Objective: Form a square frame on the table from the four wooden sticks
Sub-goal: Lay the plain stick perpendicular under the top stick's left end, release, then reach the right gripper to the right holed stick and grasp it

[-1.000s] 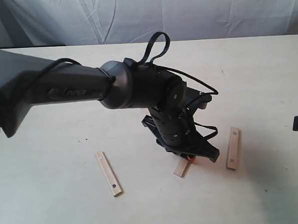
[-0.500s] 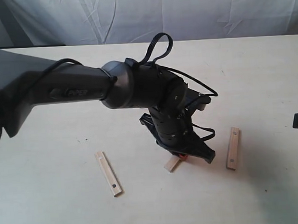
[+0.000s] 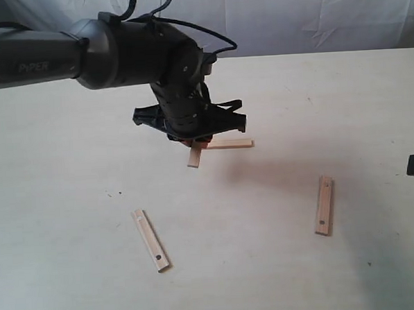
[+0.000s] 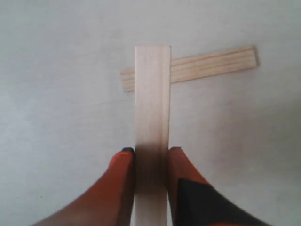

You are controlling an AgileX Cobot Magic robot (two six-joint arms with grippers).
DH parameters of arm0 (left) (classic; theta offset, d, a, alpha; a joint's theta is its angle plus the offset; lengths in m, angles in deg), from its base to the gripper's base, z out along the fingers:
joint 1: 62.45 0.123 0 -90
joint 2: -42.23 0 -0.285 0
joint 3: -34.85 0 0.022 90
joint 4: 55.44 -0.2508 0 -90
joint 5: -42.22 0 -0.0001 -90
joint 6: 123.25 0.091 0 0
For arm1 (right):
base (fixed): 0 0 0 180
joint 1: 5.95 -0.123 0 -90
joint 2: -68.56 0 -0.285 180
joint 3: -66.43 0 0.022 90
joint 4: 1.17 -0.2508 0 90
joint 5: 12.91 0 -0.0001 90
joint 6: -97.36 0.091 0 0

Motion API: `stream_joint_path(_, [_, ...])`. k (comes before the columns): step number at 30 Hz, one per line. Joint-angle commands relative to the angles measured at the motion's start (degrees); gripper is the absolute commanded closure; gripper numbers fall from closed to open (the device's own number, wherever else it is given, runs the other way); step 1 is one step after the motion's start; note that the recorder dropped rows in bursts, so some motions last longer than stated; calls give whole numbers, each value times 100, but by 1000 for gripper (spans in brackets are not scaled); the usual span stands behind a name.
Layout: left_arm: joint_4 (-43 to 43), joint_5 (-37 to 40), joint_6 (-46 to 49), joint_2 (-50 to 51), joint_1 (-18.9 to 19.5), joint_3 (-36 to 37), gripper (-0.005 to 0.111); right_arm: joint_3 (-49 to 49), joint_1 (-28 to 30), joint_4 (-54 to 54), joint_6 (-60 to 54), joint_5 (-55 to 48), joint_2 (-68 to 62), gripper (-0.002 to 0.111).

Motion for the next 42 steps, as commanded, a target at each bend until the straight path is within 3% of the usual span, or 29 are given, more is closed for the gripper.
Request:
stream_joint_path(1, [-3, -234, -593, 110, 29, 129, 107, -37, 14, 23, -5, 171, -19, 109])
stream_joint_path(18, [420, -427, -747, 602, 29, 129, 106, -37, 14, 23, -48, 328, -19, 109])
stream_joint_path(21, [390, -439, -691, 602, 29, 129, 93, -37, 14, 23, -47, 354, -19, 109])
stream_joint_path(24, [390, -439, -691, 602, 29, 129, 71, -37, 14, 23, -47, 354, -19, 109])
stream_joint_path(27, [390, -411, -691, 536, 29, 129, 67, -37, 14, 23, -47, 354, -19, 109])
stream_joint_path(32, [274, -366, 69, -34, 318, 129, 70, -37, 14, -219, -47, 310, -72, 109])
stream_joint_path(37, [284, -70, 1071, -784, 1004, 129, 107, -181, 14, -426, -123, -25, -490, 109])
stream_joint_path(42, [433, 146, 1775, -1287, 1421, 129, 107, -781, -15, -714, -412, -465, -917, 109])
